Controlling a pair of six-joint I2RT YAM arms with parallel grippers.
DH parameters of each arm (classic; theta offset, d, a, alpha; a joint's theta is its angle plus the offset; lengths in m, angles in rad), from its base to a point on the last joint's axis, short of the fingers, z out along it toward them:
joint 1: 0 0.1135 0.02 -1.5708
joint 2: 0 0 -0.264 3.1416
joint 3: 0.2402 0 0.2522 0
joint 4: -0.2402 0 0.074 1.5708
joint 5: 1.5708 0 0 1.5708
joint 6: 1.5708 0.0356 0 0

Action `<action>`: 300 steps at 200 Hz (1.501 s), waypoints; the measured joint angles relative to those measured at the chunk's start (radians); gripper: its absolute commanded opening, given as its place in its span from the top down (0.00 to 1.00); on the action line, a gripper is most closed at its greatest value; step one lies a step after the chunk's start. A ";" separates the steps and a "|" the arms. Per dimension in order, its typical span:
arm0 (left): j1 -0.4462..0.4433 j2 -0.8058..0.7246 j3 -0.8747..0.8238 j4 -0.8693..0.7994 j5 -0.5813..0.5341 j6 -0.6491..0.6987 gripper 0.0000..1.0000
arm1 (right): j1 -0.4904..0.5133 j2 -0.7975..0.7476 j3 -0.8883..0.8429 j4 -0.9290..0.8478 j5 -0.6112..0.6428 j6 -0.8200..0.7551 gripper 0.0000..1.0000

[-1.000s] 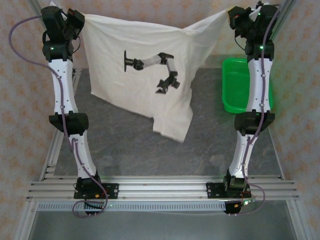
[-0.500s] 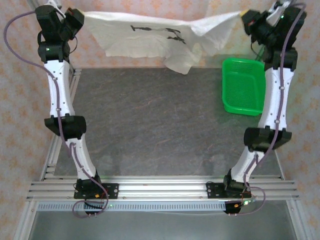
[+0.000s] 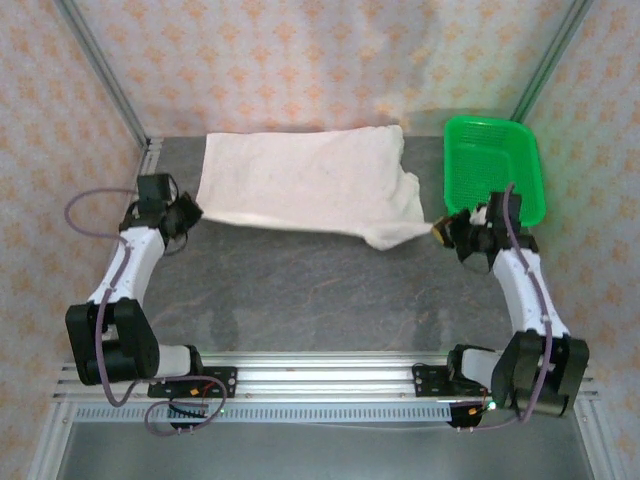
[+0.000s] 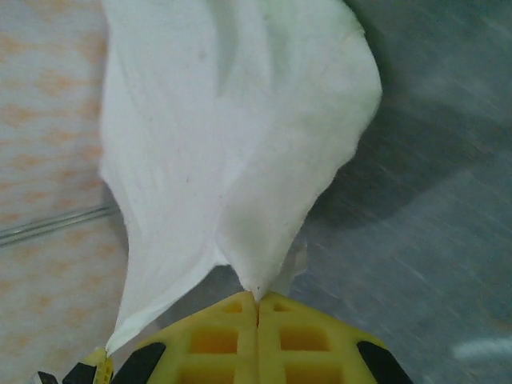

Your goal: Fold and stack the t-shirts

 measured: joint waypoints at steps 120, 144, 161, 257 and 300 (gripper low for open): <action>0.000 -0.297 -0.270 -0.324 -0.301 -0.203 1.00 | 0.000 -0.253 -0.210 -0.227 0.055 -0.008 1.00; 0.000 -0.344 -0.308 -0.355 -0.315 -0.219 1.00 | 0.001 -0.278 -0.215 -0.254 0.054 -0.011 1.00; 0.000 -0.355 -0.314 -0.365 -0.316 -0.225 1.00 | 0.007 -0.279 -0.215 -0.257 0.049 -0.011 1.00; 0.011 -0.108 -0.159 -0.333 -0.333 -0.145 1.00 | 0.037 -0.124 -0.073 -0.254 0.048 -0.035 1.00; 0.014 0.016 -0.094 -0.309 -0.322 -0.104 1.00 | 0.040 -0.026 -0.011 -0.239 0.052 -0.062 1.00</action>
